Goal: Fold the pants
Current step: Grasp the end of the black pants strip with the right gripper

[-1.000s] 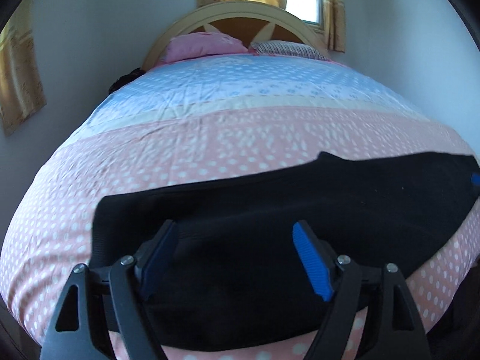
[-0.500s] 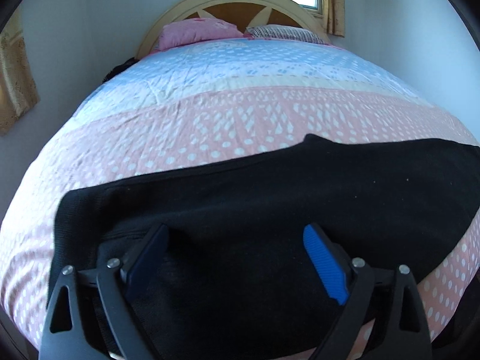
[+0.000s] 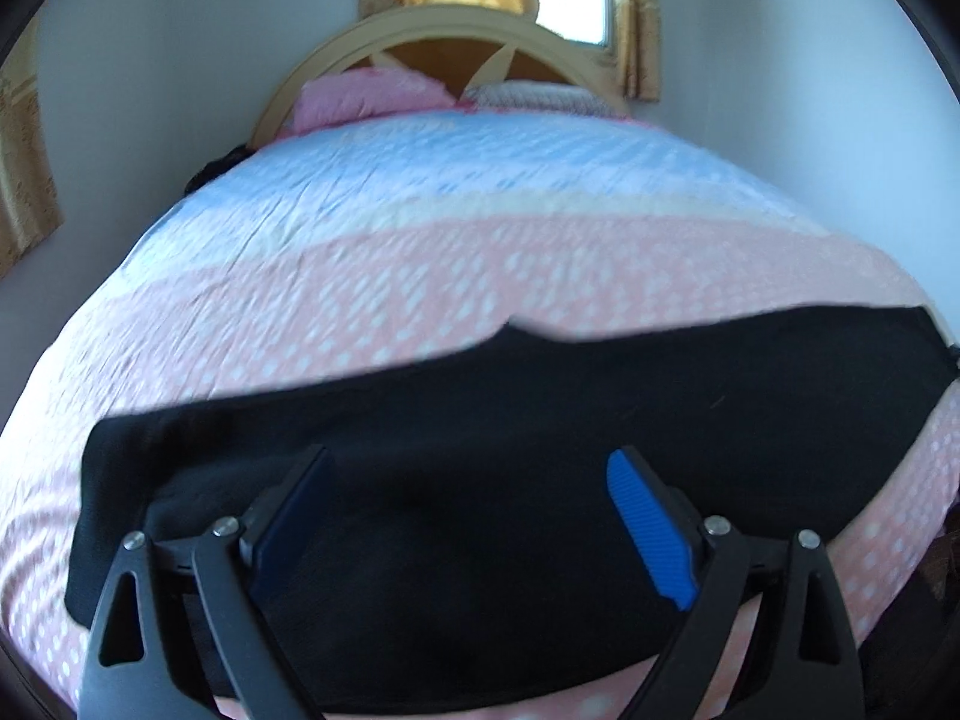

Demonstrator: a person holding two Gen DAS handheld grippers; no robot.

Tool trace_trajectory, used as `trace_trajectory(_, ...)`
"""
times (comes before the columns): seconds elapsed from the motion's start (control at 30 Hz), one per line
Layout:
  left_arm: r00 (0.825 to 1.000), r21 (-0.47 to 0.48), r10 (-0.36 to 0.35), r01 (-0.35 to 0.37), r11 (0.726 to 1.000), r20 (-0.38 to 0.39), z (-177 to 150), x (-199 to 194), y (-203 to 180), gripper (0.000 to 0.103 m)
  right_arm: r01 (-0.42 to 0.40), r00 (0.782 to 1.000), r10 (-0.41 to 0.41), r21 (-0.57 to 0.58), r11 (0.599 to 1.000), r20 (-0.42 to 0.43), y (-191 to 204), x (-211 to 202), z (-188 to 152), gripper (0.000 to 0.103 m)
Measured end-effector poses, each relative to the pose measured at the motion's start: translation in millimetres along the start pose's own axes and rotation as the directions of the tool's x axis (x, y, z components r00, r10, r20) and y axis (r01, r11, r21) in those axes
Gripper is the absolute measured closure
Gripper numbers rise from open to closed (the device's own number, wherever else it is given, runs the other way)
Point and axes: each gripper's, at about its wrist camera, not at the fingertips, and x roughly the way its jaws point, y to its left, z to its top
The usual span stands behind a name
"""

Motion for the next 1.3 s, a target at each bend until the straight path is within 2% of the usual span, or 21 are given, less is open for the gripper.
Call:
trace_trajectory(0.1, 0.999, 0.024, -0.050, 0.050, 0.998, 0.001, 14, 10, -24, 0.005, 0.009, 1.000, -0.009, -0.001, 1.000, -0.015, -3, 3, -2, 0.074)
trace_trajectory(0.2, 0.998, 0.071, -0.061, 0.063, 0.995, -0.033, 21, 27, -50, 0.005, -0.018, 1.000, 0.019, 0.045, 0.999, -0.022, -11, 6, -2, 0.074)
trace_trajectory(0.27, 0.994, 0.086, -0.092, 0.097, 0.992, -0.062, 22, 36, -62, 0.005, -0.032, 0.999, 0.033, 0.051, 0.998, -0.020, -14, 9, -4, 0.074)
trace_trajectory(0.47, 0.991, 0.105, -0.063, 0.076, 0.992, -0.121, 17, 53, -80, 0.005, -0.030, 0.999, 0.031, 0.046, 0.999, -0.019, -14, 7, -3, 0.074)
trace_trajectory(0.5, 0.990, 0.099, -0.068, 0.080, 0.992, -0.120, 17, 51, -79, 0.005, -0.023, 1.000, 0.024, 0.043, 0.999, -0.016, -14, 6, -3, 0.075)
trace_trajectory(0.6, 0.988, 0.092, -0.076, 0.089, 0.992, -0.132, 15, 52, -78, 0.005, -0.023, 1.000, 0.023, 0.039, 0.999, 0.003, -12, 4, -3, 0.086)
trace_trajectory(0.67, 0.989, 0.098, -0.072, 0.086, 0.991, -0.132, 14, 51, -79, 0.004, 0.012, 0.999, -0.012, -0.010, 1.000, 0.032, 0, 0, -3, 0.091)
trace_trajectory(0.73, 0.989, 0.105, -0.067, 0.081, 0.991, -0.131, 15, 53, -79, 0.004, 0.069, 0.995, -0.060, -0.118, 0.991, 0.082, 27, -11, -5, 0.092)
trace_trajectory(0.8, 0.990, 0.108, -0.064, 0.078, 0.991, -0.123, 15, 51, -79, 0.004, 0.118, 0.986, -0.083, -0.259, 0.959, 0.144, 66, -22, -12, 0.093)
trace_trajectory(0.87, 0.990, 0.090, -0.082, 0.093, 0.992, -0.111, 17, 48, -80, 0.004, 0.162, 0.978, -0.094, -0.399, 0.902, 0.186, 109, -27, -26, 0.093)
trace_trajectory(0.93, 0.988, 0.062, -0.122, 0.128, 0.990, -0.092, 20, 41, -82, 0.004, 0.184, 0.976, -0.092, -0.525, 0.831, 0.196, 146, -23, -44, 0.093)
trace_trajectory(1.0, 0.981, 0.052, -0.176, 0.180, 0.982, -0.082, 26, 37, -89, 0.004, 0.217, 0.973, -0.113, -0.632, 0.744, 0.201, 179, -12, -68, 0.093)
trace_trajectory(1.03, 0.976, 0.050, -0.203, 0.208, 0.977, -0.082, 30, 36, -94, 0.004, 0.228, 0.972, -0.122, -0.690, 0.687, 0.199, 195, -1, -84, 0.093)
trace_trajectory(1.1, 0.956, 0.046, -0.275, 0.280, 0.959, -0.099, 38, 38, -108, 0.004, 0.235, 0.972, -0.143, -0.753, 0.614, 0.187, 210, 18, -107, 0.093)
trace_trajectory(1.2, 0.918, 0.013, -0.377, 0.382, 0.924, -0.123, 46, 44, -129, 0.004, 0.219, 0.974, -0.172, -0.814, 0.538, 0.148, 216, 46, -134, 0.093)
trace_trajectory(1.27, 0.891, -0.012, -0.432, 0.435, 0.900, -0.138, 51, 50, -143, 0.004, 0.223, 0.972, -0.176, -0.837, 0.500, 0.154, 217, 50, -143, 0.092)
trace_trajectory(1.3, 0.881, -0.016, -0.451, 0.454, 0.891, -0.142, 52, 52, -152, 0.004, 0.200, 0.977, -0.164, -0.855, 0.478, 0.137, 219, 50, -146, 0.089)
